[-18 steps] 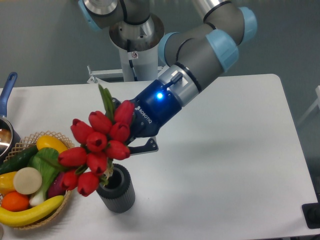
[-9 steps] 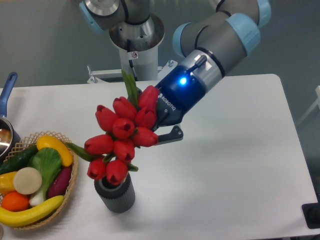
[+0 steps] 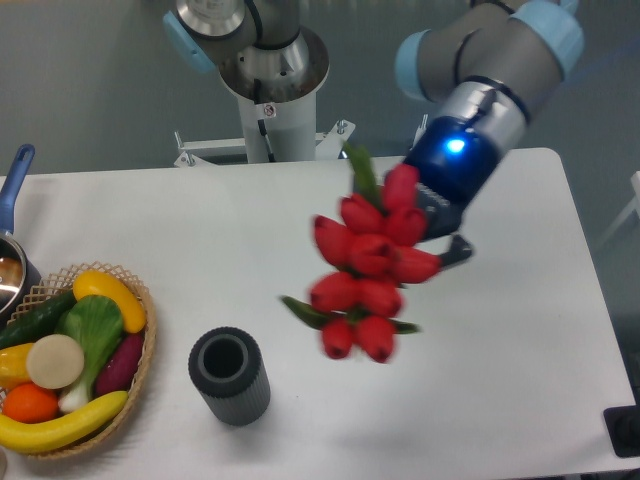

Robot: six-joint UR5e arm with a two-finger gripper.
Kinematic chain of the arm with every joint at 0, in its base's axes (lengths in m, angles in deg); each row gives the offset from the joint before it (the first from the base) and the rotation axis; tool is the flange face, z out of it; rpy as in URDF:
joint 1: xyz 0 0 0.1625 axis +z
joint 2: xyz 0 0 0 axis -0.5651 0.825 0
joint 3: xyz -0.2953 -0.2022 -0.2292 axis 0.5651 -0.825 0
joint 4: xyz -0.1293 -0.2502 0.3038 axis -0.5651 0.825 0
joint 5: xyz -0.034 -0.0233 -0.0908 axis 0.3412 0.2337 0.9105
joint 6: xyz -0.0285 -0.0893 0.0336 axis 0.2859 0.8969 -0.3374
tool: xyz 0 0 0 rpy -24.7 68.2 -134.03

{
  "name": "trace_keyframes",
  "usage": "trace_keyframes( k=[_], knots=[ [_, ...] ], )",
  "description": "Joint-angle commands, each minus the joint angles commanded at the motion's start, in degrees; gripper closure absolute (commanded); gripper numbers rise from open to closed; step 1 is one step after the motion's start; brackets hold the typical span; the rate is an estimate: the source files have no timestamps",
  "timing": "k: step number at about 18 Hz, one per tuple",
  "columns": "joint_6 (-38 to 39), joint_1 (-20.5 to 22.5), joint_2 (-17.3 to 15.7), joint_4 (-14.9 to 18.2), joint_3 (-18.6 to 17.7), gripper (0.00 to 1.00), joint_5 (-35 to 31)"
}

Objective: Pick up the flowers from the vase
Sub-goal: 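Carry the tulip bunch away from the vase and hold it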

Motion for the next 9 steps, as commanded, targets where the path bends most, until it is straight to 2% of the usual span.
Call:
trace_keyframes(
  k=[3,6,9],
  knots=[
    [-0.19,-0.17,0.53,0.26,-0.18,0.99,-5.80],
    [-1.06,-0.79,0.36,0.26,-2.19,1.00,-15.89],
    [-9.30,-2.37,0.01,0.35,-5.70,0.99,-26.35]
  ],
)
